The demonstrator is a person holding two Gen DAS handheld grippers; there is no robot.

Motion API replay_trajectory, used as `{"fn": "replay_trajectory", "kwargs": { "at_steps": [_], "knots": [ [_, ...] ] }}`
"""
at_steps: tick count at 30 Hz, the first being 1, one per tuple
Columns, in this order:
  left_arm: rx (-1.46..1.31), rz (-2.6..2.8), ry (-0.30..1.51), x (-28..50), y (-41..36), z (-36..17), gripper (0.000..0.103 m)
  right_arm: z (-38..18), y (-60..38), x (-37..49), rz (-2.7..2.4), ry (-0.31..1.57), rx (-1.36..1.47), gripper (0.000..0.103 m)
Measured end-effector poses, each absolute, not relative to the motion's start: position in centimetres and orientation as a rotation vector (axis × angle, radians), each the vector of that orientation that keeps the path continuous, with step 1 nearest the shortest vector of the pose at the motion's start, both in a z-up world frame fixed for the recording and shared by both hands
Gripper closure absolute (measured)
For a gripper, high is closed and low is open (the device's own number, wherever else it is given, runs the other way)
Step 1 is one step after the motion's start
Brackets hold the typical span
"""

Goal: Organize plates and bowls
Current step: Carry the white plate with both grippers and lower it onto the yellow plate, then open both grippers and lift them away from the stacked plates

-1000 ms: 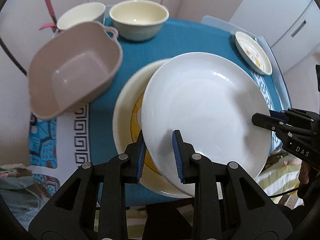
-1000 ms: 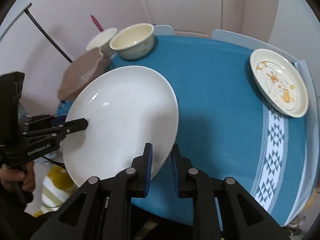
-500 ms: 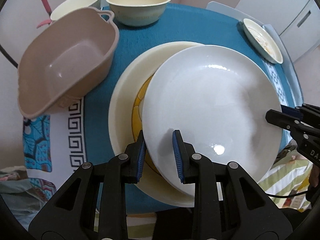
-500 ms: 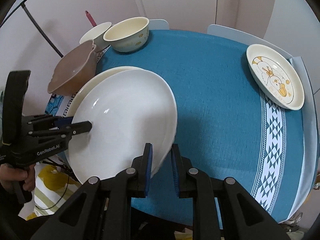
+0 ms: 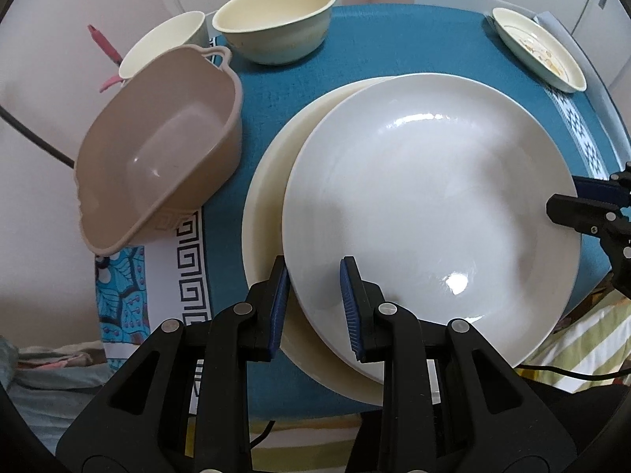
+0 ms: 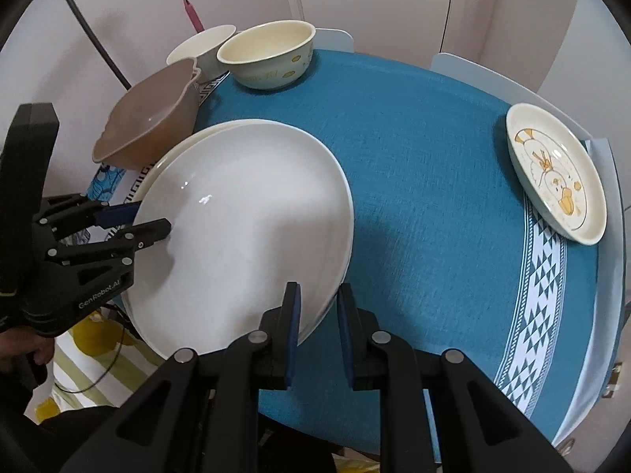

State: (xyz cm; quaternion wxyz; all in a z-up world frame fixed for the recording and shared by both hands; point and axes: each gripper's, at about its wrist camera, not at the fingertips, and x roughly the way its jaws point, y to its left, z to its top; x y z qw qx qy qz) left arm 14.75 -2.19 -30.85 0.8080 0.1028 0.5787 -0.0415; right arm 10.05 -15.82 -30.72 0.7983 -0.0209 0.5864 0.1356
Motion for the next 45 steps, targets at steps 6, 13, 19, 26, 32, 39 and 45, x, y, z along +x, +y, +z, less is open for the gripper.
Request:
{"fn": "replay_trajectory", "kwargs": {
  "at_steps": [6, 13, 19, 26, 32, 39, 45],
  "knots": [
    [0.308, -0.053, 1.236, 14.8, -3.4, -30.9, 0.079, -30.6, -15.8, 10.2, 0.288, 1.259, -0.069, 0.086],
    [0.414, -0.017, 1.214, 14.5, -4.5, -30.9, 0.079, -30.7, -15.5, 10.4, 0.288, 1.263, -0.081, 0.086],
    [0.468, 0.021, 1.192, 14.1, -4.8, -30.7, 0.079, -31.0, -15.2, 10.6, 0.299, 1.266, -0.099, 0.086],
    [0.451, 0.029, 1.185, 13.8, -4.5, -30.3, 0.079, -31.0, -14.9, 10.8, 0.304, 1.266, -0.122, 0.086],
    [0.387, 0.018, 1.175, 14.0, -3.5, -29.3, 0.079, -30.3, -15.1, 10.8, 0.303, 1.243, -0.092, 0.086],
    [0.251, -0.021, 1.021, 14.6, -2.3, -23.9, 0.079, -27.6, -16.6, 11.4, 0.299, 1.179, 0.039, 0.086],
    [0.092, -0.085, 0.859, 14.9, -1.3, -18.7, 0.000, -24.1, -18.7, 10.8, 0.238, 1.040, 0.116, 0.007]
  ]
}}
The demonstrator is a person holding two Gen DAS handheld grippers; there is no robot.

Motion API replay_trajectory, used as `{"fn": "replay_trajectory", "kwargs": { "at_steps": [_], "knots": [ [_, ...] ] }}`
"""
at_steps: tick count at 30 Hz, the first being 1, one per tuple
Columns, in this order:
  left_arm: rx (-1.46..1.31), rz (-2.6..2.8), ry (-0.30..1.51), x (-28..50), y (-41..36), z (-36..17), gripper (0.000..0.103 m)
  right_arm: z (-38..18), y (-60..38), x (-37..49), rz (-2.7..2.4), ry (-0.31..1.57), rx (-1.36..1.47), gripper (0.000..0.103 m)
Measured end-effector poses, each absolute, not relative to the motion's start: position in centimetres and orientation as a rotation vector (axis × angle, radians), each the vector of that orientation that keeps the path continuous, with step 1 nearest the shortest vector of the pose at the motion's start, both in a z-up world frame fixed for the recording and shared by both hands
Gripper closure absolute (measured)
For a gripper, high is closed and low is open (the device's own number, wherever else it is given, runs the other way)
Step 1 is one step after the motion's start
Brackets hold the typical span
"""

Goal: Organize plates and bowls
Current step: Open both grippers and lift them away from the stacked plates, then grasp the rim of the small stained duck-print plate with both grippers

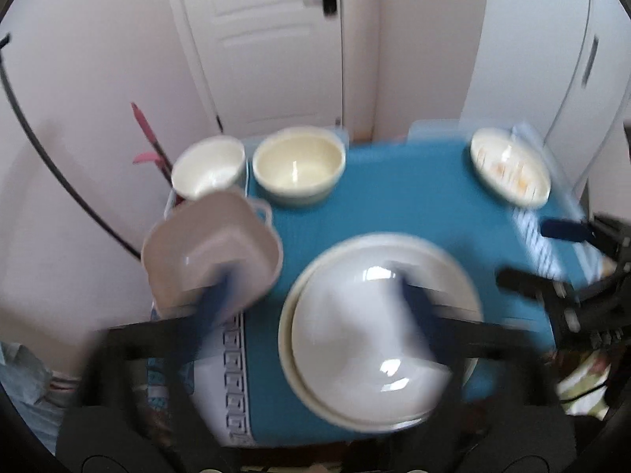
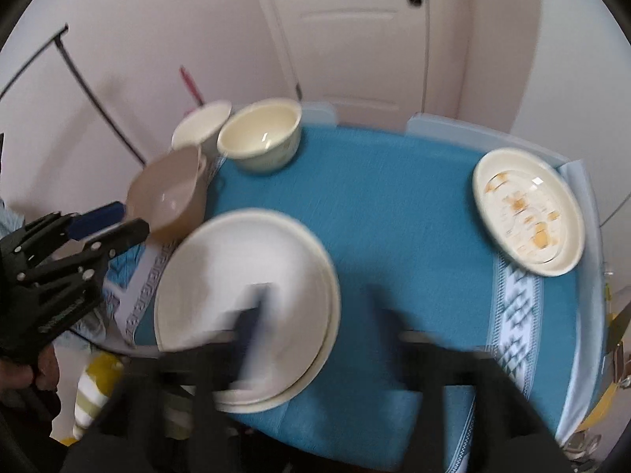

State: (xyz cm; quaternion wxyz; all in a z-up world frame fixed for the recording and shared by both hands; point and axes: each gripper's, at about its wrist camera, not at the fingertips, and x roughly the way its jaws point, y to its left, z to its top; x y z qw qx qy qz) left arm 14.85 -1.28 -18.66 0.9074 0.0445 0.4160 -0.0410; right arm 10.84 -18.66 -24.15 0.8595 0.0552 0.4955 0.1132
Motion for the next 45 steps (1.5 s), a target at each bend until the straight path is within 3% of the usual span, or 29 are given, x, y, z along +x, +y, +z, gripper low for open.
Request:
{"fn": "replay_trajectory", "kwargs": {
  "at_steps": [1, 9, 19, 27, 28, 30, 34, 36, 41, 43, 44, 45],
  "knots": [
    [0.080, -0.087, 0.811, 14.6, -1.2, -17.9, 0.000, -23.5, -19.1, 10.6, 0.226, 1.007, 0.126, 0.001],
    [0.101, -0.235, 0.797, 17.3, -3.4, -15.0, 0.000, -20.7, -23.1, 9.4, 0.071, 0.909, 0.144, 0.001],
    [0.191, -0.618, 0.864, 26.3, -15.4, -14.6, 0.000, -17.5, -31.9, 7.8, -0.239, 0.869, 0.207, 0.001],
    [0.259, -0.734, 1.052, 34.0, -24.2, -21.3, 0.001, -24.5, -39.9, 10.5, -0.263, 0.972, 0.500, 0.001],
    [0.269, -0.741, 1.076, 34.9, -25.0, -22.4, 0.003, -25.5, -40.7, 10.8, -0.262, 0.977, 0.543, 0.001],
    [0.293, -0.751, 1.121, 36.6, -26.9, -24.7, 0.017, -27.4, -41.8, 11.6, -0.259, 0.980, 0.608, 0.002],
    [0.333, -0.757, 1.176, 38.5, -29.2, -28.8, 0.032, -31.2, -43.1, 13.3, -0.256, 1.004, 0.688, 0.026],
    [0.331, -0.754, 1.195, 39.3, -29.8, -29.8, 0.049, -32.5, -43.6, 13.7, -0.251, 1.007, 0.733, 0.035],
    [0.333, -0.740, 1.208, 40.2, -30.5, -31.5, 0.053, -34.3, -44.3, 15.1, -0.245, 1.011, 0.757, 0.051],
    [0.347, -0.733, 1.208, 40.4, -30.7, -31.9, 0.058, -34.8, -44.6, 15.7, -0.252, 1.021, 0.749, 0.060],
    [0.355, -0.732, 1.209, 40.4, -30.9, -32.2, 0.067, -35.2, -44.8, 15.9, -0.253, 1.027, 0.755, 0.068],
    [0.362, -0.730, 1.212, 40.5, -31.0, -32.5, 0.072, -35.6, -45.0, 16.0, -0.252, 1.034, 0.763, 0.070]
  ]
}}
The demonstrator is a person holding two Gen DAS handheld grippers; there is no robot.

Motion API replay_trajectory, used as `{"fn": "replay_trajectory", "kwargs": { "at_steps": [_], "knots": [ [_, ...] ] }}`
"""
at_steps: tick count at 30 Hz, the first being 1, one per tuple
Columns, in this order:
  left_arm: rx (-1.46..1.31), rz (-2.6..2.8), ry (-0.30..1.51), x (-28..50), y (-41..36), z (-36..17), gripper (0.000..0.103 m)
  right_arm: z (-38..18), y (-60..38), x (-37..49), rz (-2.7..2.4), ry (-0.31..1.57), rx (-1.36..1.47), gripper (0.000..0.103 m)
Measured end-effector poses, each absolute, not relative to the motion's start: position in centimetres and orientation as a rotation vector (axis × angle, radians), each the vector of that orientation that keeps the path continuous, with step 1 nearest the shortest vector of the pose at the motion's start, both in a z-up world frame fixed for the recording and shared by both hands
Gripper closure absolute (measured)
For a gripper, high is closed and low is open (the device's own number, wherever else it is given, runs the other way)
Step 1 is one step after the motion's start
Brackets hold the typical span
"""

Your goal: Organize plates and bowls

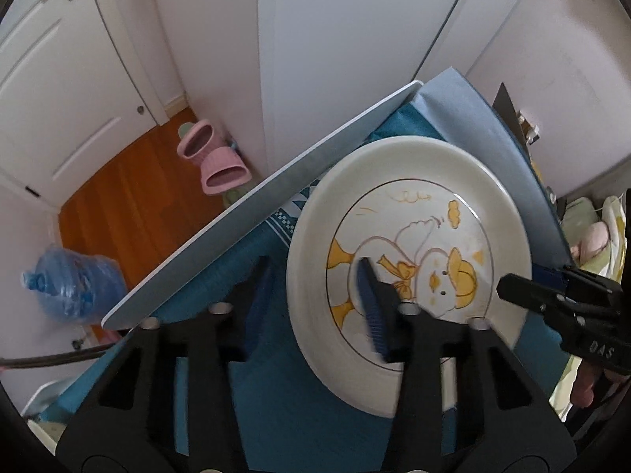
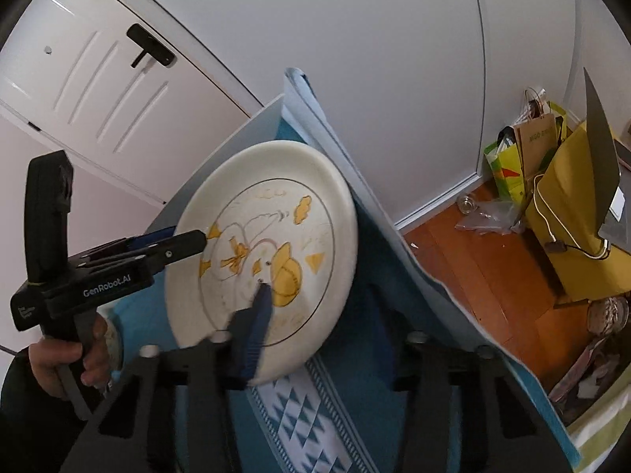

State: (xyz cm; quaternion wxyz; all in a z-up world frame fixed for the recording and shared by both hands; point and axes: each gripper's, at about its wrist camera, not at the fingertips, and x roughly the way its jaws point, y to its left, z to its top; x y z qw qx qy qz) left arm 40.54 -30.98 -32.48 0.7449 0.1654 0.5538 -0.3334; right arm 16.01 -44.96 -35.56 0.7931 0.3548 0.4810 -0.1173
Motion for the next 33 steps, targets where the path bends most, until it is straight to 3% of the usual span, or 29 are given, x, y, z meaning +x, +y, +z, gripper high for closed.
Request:
{"fn": "replay_trajectory", "kwargs": {
  "at_steps": [3, 7, 19, 33],
  "knots": [
    [0.392, -0.728, 1.218, 40.6, -31.3, -33.2, 0.080, -36.1, -45.0, 16.5, -0.251, 1.045, 0.759, 0.080],
    [0.395, -0.721, 1.206, 40.6, -31.3, -33.2, 0.081, -36.1, -45.0, 16.5, -0.275, 1.053, 0.740, 0.088],
    [0.357, -0.716, 1.165, 39.4, -30.4, -30.5, 0.081, -33.7, -44.7, 16.0, -0.262, 1.019, 0.663, 0.089],
    [0.227, -0.667, 1.007, 30.4, -22.6, -19.4, 0.081, -23.4, -39.1, 11.3, -0.181, 0.950, 0.572, 0.089]
  ]
}}
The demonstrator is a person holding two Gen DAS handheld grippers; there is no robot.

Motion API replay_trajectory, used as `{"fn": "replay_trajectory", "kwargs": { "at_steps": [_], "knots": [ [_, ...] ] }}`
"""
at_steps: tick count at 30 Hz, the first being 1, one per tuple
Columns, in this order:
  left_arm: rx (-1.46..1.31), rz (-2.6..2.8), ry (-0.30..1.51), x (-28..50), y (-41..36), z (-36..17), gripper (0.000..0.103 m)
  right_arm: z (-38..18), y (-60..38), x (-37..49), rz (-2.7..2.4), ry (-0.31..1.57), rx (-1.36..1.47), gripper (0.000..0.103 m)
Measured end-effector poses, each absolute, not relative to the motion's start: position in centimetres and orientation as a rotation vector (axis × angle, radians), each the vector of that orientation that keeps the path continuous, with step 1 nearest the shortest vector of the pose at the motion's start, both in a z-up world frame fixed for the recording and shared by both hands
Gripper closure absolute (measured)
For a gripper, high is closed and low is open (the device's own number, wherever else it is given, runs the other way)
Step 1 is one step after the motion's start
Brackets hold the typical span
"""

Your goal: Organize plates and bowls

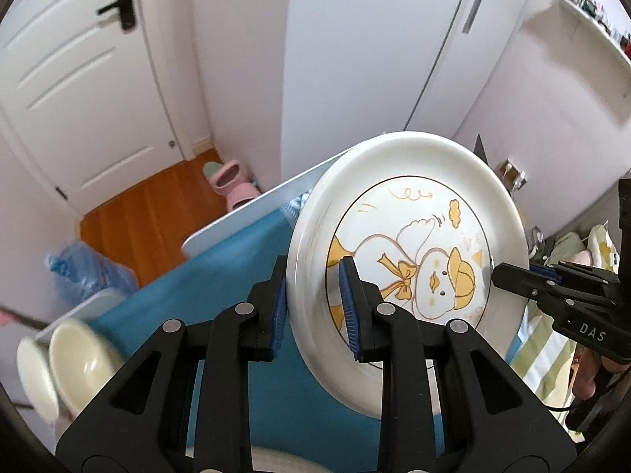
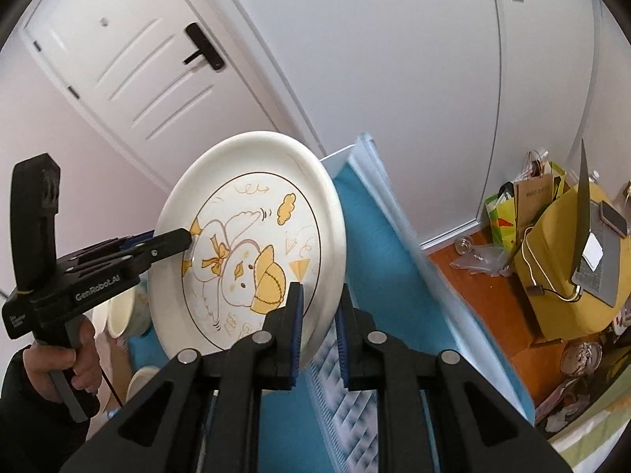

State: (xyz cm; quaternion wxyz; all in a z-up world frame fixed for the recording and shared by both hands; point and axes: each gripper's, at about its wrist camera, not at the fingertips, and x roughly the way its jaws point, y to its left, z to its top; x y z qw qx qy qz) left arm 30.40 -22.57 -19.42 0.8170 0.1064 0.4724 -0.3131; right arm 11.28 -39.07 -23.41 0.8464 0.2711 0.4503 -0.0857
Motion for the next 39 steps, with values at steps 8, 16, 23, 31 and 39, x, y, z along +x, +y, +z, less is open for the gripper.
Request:
{"fn": "replay_trajectory", "kwargs": {
  "at_steps": [8, 16, 23, 31, 39],
  "knots": [
    [0.147, -0.551, 0.985, 23.3, -14.7, -16.9, 0.081, -21.1, -33.0, 8.5, -0.056, 0.971, 0.520, 0.089],
    [0.068, -0.389, 1.050, 17.4, -7.8, -19.9, 0.081, -23.4, -27.5, 7.5, 0.086, 1.019, 0.468, 0.089],
    [-0.016, -0.255, 1.126, 15.4, -3.7, -24.8, 0.081, -27.7, -23.3, 8.6, 0.203, 1.091, 0.384, 0.089],
    [-0.058, -0.182, 1.170, 15.1, -0.9, -28.7, 0.081, -29.2, -20.4, 10.9, 0.238, 1.101, 0.281, 0.089],
    [0.003, -0.132, 1.182, 15.3, -1.3, -29.6, 0.081, -29.5, -19.9, 11.7, 0.254, 1.120, 0.237, 0.089]
  ]
}}
